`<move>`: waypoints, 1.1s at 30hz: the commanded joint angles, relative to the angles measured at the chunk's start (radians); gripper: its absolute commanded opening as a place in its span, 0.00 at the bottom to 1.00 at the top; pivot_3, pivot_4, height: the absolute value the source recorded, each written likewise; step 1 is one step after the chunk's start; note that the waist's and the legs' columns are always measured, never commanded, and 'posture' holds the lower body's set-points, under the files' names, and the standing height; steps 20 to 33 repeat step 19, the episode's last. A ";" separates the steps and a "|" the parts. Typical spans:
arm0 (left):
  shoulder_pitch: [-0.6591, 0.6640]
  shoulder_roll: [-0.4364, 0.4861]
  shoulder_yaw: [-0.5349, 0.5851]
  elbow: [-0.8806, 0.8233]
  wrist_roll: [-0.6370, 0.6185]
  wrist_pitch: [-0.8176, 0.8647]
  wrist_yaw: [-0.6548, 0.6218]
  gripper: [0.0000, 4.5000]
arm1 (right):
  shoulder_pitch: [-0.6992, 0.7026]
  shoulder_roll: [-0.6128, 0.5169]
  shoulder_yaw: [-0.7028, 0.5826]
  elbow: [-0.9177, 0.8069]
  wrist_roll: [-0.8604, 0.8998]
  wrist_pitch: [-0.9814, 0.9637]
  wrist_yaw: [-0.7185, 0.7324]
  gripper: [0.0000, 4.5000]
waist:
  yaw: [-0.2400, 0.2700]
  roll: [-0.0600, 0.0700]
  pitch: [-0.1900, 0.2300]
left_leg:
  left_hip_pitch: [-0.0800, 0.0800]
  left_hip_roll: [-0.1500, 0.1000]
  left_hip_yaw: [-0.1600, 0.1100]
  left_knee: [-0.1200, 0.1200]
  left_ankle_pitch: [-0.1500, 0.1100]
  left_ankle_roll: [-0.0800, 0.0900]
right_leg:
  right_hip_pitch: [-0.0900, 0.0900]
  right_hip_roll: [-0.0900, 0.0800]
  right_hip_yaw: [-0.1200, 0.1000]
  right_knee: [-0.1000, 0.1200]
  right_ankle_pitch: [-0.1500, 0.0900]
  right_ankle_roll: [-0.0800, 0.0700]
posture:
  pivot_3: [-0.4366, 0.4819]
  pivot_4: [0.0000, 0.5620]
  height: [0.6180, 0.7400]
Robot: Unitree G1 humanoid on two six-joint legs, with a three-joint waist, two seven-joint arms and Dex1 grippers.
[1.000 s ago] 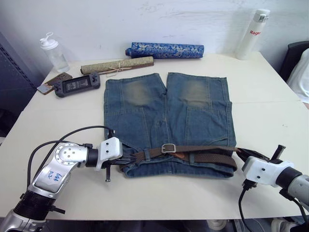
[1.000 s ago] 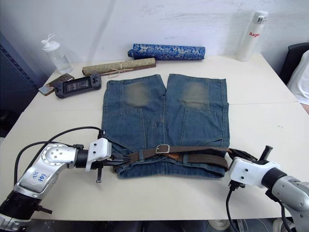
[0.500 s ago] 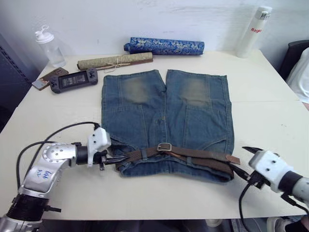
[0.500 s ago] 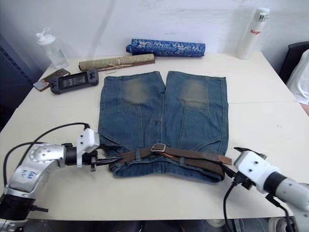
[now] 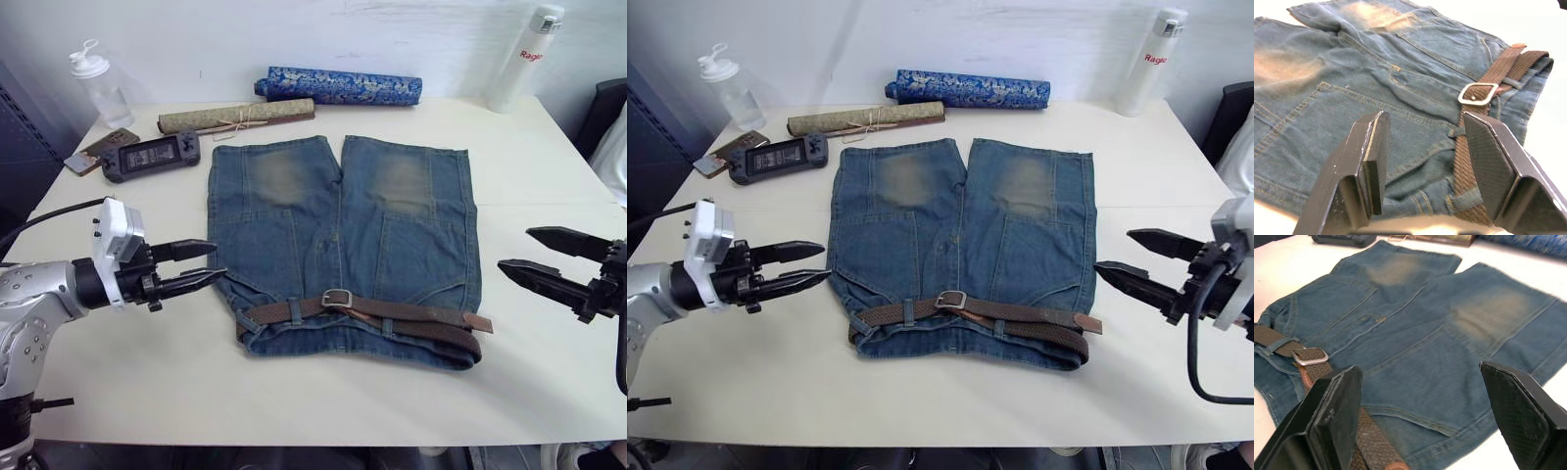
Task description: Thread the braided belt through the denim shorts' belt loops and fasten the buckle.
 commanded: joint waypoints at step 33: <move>0.067 -0.014 0.054 0.002 0.017 -0.109 -0.007 0.59 | 0.000 0.016 0.078 0.003 -0.027 -0.044 -0.066 0.91 | 0.000 0.001 0.001 | -0.005 -0.001 0.000 0.004 0.000 0.000 | -0.002 0.000 0.000 -0.001 0.002 0.001 | 0.48 0.27 0.16</move>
